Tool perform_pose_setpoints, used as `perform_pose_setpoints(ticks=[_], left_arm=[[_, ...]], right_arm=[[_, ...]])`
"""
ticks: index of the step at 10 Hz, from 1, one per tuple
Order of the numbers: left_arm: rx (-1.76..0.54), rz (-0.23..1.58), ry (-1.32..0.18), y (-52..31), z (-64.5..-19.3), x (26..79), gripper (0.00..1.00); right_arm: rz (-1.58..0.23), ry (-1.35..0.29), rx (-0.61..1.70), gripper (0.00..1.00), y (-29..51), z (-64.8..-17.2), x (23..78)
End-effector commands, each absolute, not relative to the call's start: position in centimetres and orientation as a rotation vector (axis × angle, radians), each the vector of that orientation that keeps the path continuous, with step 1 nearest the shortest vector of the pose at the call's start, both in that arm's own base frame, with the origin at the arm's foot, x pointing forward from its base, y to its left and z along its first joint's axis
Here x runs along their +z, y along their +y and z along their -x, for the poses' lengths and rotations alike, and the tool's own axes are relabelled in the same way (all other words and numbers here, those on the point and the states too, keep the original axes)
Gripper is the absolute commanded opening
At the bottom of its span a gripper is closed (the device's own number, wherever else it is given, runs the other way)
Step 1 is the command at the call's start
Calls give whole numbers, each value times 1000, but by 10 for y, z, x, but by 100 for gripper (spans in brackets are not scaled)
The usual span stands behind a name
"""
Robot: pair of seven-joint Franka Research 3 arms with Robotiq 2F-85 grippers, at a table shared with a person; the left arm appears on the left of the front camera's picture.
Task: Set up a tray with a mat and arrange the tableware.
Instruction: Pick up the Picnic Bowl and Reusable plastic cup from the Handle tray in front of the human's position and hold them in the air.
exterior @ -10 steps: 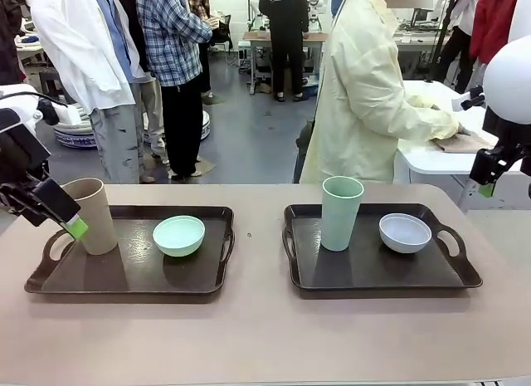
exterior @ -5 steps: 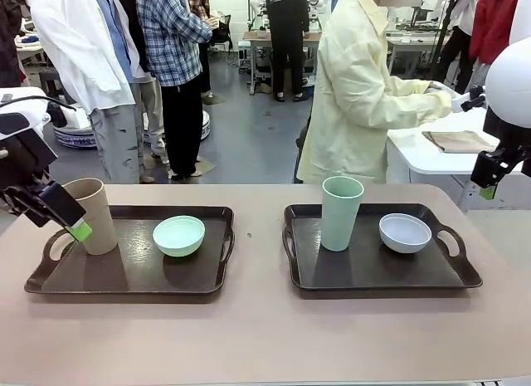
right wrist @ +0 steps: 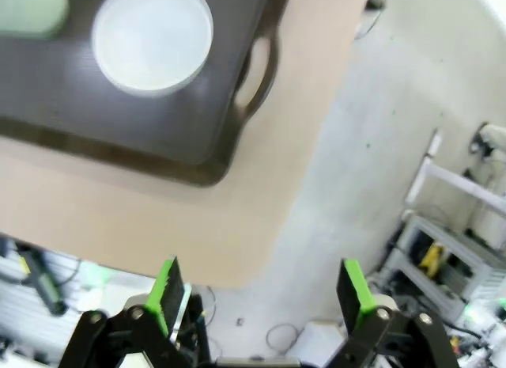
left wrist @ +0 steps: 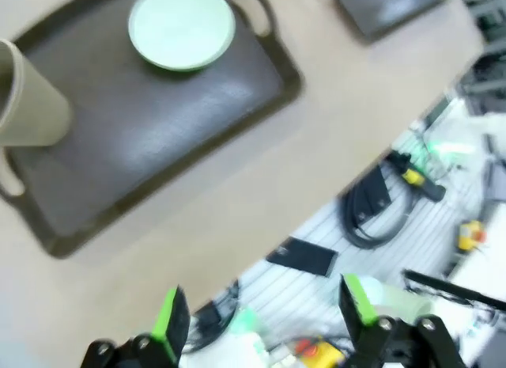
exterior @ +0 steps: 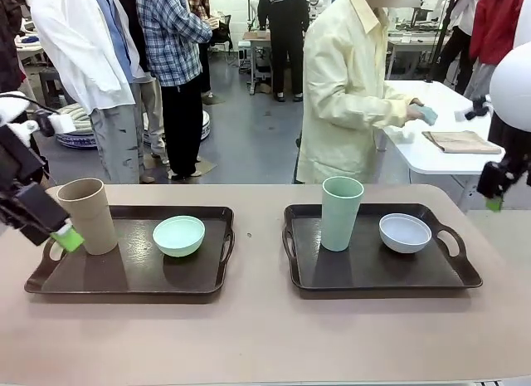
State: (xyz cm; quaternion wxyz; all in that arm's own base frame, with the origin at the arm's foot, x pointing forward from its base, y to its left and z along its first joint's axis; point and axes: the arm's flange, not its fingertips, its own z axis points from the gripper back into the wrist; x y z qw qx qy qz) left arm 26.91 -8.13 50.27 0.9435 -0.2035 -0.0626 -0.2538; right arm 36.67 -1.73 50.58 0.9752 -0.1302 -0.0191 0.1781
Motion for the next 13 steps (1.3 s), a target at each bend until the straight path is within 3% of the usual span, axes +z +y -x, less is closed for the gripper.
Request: perform_pose_setpoints(ticks=[1, 3, 4, 10, 12, 13], left_arm=[[-501, 533, -68, -48, -250, 506, 100], [-486, 587, -74, -33, -244, 510, 100], [-461, 654, -94, -23, -244, 516, 100], [-234, 1011, -199, 69, -266, 521, 100], [-300, 1137, -212, 88, -267, 506, 100], [-393, 994, -260, 77, -259, 503, 100]], right_arm=[[117, 103, 355, 100, -26, -322, 486], [-49, 263, 229, 100, -41, -309, 490], [-180, 259, 170, 100, -63, -312, 499], [-857, 53, -128, 100, -208, -353, 532], [-927, -73, -83, 100, -213, -359, 529], [-841, 39, -171, 100, -219, -349, 532]])
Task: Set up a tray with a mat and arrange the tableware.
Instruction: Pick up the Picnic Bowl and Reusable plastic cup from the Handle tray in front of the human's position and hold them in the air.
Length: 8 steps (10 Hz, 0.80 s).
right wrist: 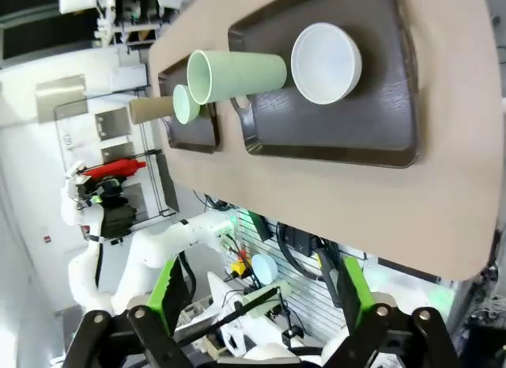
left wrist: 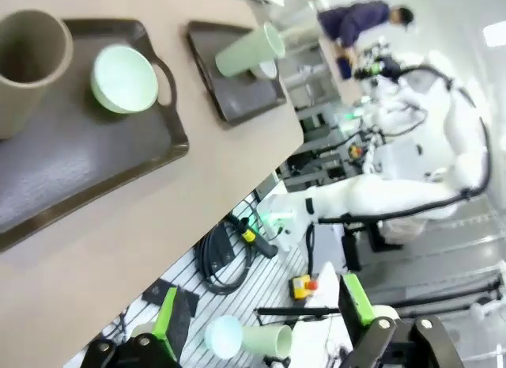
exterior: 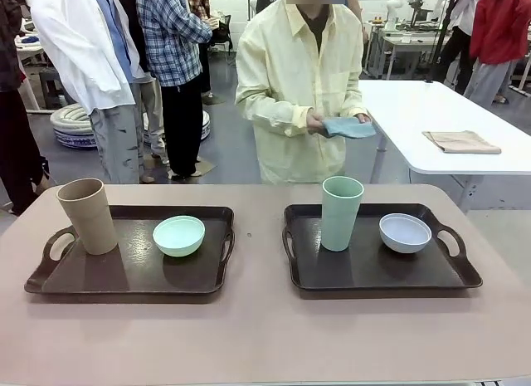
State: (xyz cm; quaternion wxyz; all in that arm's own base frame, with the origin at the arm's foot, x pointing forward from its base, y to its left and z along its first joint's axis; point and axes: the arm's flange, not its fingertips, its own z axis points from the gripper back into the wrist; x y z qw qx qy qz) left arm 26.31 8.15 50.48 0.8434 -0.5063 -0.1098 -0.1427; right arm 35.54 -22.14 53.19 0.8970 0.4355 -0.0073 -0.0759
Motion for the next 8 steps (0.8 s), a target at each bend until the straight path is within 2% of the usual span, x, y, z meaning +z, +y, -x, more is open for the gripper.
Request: perform_pose_setpoints(ticks=[1, 3, 5, 6, 8], left_arm=[[-240, 1068, -217, 80, -263, 510, 100], [-298, 1064, -227, 81, -263, 504, 100], [-199, 1191, -250, 86, -282, 497, 100], [-127, 1273, -196, 98, -287, 491, 100], [-104, 1323, -107, 114, -293, 489, 100]], right_arm=[[-841, 39, -171, 100, -219, -349, 532], [-885, -3, -160, 100, -221, -354, 532], [-1100, 180, -73, 100, -213, -353, 517], [-1190, 244, -72, 100, -215, -344, 508], [-1222, 292, -127, 100, -224, -325, 490]])
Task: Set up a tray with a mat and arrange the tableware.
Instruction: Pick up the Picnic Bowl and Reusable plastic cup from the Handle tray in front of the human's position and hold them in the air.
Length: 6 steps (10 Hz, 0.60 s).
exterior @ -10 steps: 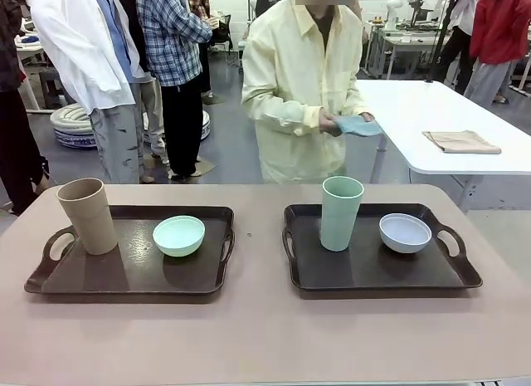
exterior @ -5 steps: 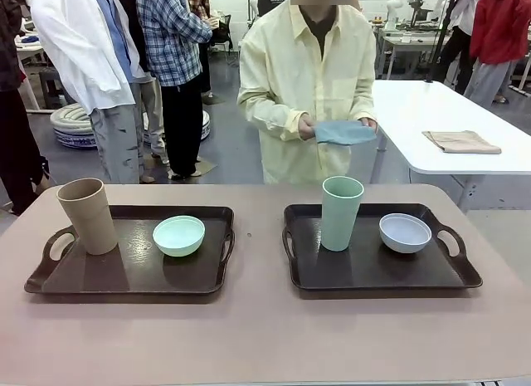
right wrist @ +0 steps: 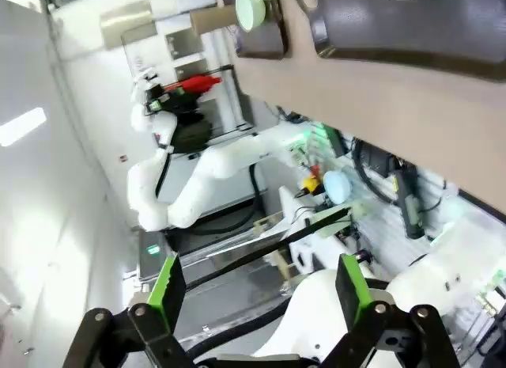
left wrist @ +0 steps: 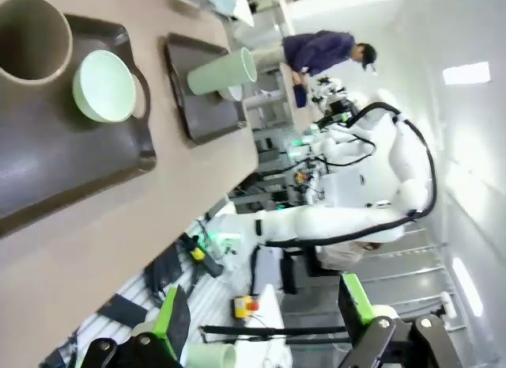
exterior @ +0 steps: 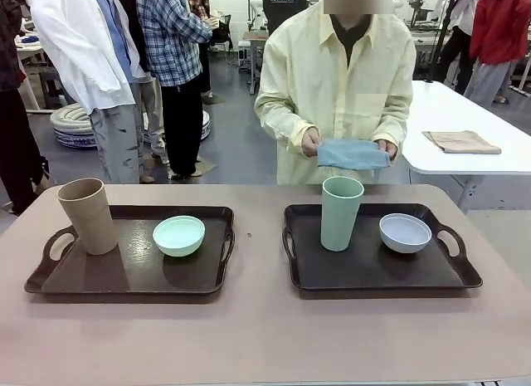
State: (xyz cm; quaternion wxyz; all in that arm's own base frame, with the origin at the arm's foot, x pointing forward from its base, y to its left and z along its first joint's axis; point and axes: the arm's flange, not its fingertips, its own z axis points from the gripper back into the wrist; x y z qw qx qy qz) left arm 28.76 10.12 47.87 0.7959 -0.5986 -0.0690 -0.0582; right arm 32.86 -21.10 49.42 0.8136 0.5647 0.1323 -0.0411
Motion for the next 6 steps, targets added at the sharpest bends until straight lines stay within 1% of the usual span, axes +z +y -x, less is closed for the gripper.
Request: perform_pose_setpoints(ticks=[1, 3, 4, 5, 6], left_arm=[[-90, 1314, -98, 118, -291, 490, 100], [-88, 1291, -90, 125, -292, 487, 100], [-102, 1315, -104, 117, -292, 479, 100], [-102, 1315, -104, 117, -292, 479, 100], [-102, 1315, -104, 117, -292, 479, 100]], right_arm=[[-1231, 285, -180, 100, -231, -316, 483], [-1248, 248, -285, 100, -237, -307, 476], [-1227, 208, -344, 100, -236, -311, 475], [-1241, 275, -213, 100, -242, -308, 476], [-1241, 275, -213, 100, -242, -308, 476]])
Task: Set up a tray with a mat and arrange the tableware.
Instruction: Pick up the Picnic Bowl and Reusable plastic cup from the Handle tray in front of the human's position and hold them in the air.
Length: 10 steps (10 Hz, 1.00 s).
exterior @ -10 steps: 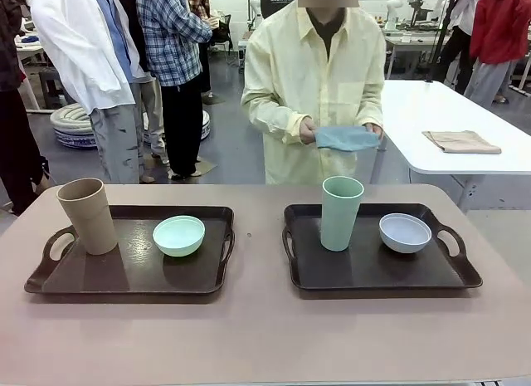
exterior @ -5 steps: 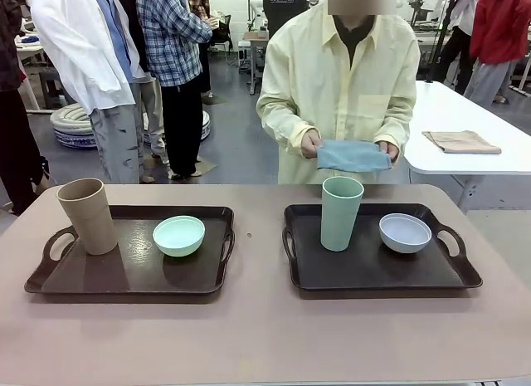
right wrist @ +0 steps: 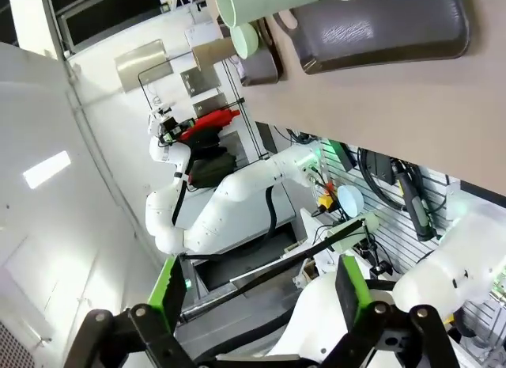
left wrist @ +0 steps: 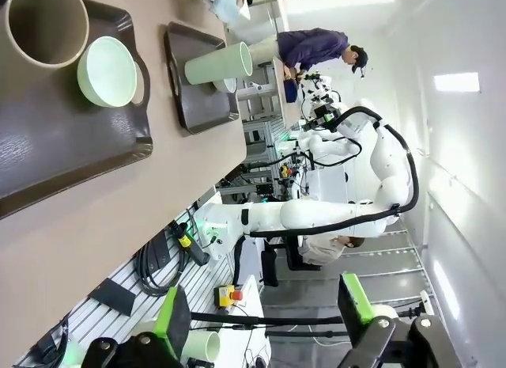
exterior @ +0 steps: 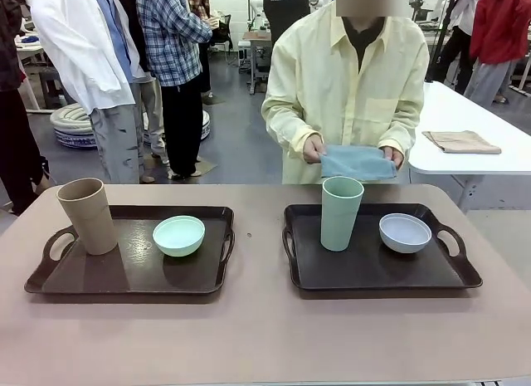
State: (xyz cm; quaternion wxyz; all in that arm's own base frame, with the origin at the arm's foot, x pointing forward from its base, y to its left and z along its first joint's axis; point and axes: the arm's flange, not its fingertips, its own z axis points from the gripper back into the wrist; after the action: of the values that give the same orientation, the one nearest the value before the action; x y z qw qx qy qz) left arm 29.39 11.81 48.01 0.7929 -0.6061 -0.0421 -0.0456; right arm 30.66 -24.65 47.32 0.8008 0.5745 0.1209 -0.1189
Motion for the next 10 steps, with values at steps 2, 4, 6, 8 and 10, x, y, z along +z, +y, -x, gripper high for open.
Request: perform_pose_setpoints(ticks=[2, 4, 6, 8, 10], left_arm=[[-102, 1315, -104, 117, -292, 479, 100], [-102, 1315, -104, 117, -292, 479, 100], [-102, 1315, -104, 117, -292, 479, 100], [-102, 1315, -104, 117, -292, 479, 100], [-102, 1315, -104, 117, -292, 479, 100]], right_arm=[[-1241, 275, -213, 100, -242, -308, 476], [-1241, 275, -213, 100, -242, -308, 476], [-1241, 275, -213, 100, -242, -308, 476], [-1241, 275, -213, 100, -242, -308, 476], [-1241, 275, -213, 100, -242, -308, 476]])
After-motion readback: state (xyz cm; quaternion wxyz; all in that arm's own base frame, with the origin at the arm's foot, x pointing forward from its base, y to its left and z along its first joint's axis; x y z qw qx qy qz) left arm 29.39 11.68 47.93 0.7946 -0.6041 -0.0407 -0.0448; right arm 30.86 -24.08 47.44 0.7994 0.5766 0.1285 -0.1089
